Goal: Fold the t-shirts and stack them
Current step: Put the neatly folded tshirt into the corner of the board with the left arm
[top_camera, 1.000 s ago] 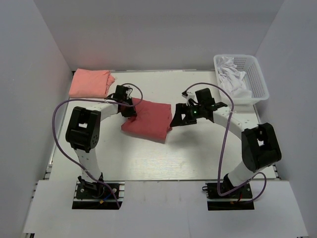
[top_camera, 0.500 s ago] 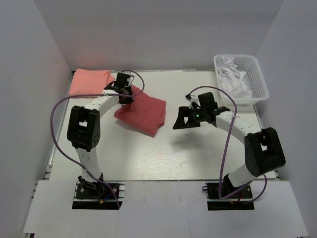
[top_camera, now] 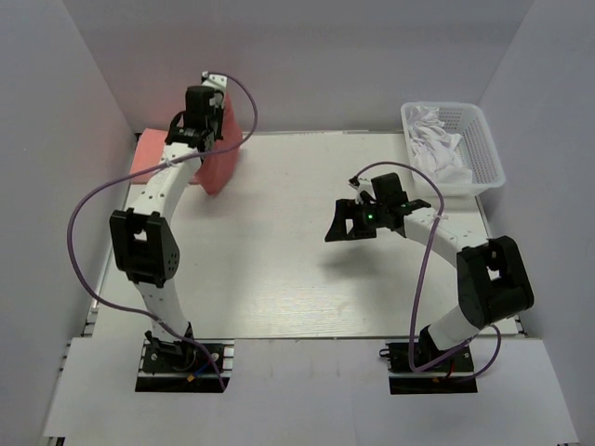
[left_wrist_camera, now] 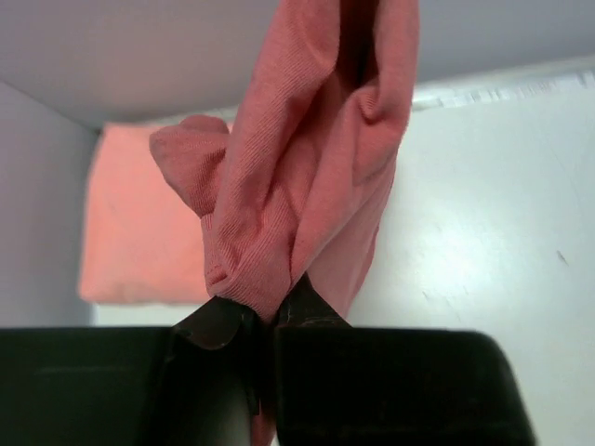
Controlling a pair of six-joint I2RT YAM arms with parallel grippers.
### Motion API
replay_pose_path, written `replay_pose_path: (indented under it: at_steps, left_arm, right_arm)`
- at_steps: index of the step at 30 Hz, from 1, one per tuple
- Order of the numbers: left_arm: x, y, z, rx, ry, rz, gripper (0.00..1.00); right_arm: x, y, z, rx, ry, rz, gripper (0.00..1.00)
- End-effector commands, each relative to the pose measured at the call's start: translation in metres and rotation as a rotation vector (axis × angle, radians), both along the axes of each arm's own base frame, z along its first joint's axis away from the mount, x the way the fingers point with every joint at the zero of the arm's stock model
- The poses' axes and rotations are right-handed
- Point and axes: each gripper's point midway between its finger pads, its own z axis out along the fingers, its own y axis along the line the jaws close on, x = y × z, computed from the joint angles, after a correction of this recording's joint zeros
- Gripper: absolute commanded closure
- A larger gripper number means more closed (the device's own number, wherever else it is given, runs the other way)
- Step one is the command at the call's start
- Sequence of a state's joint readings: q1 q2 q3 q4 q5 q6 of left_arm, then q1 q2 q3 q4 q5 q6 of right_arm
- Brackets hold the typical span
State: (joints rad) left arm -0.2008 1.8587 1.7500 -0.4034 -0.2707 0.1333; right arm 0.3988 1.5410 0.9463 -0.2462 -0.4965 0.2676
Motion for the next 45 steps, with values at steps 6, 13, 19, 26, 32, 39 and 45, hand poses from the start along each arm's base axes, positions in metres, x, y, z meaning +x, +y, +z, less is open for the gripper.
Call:
replay_pose_path:
  at_steps: [6,13,19,26,32,39,45]
  left_arm:
    - [0.056,0.051,0.041,0.067,-0.074,0.069,1.00]
    - [0.071,0.094,0.033,0.069,-0.076,0.141,1.00]
    - [0.080,0.123,0.019,0.061,-0.103,0.213,1.00]
    - [0.083,0.133,0.017,0.079,-0.164,0.272,1.00]
    - [0.070,0.140,0.019,0.086,-0.234,0.318,1.00]
    - [0.078,0.140,0.024,0.200,-0.253,0.242,1.00]
    - [0.108,0.141,0.030,0.017,-0.242,0.139,1.00]
  right_arm:
    - [0.029,0.011,0.014,0.034,-0.029,-0.027,0.10]
    - [0.039,0.015,0.012,0.025,-0.016,-0.021,0.10]
    - [0.044,0.021,0.011,0.043,0.000,-0.015,0.10]
    - [0.045,0.022,0.006,0.046,0.026,-0.019,0.10]
    - [0.047,0.025,0.004,0.043,0.041,-0.016,0.10]
    - [0.049,0.029,-0.002,0.047,0.074,-0.002,0.10]
    - [0.042,0.030,-0.007,0.065,0.101,0.007,0.10]
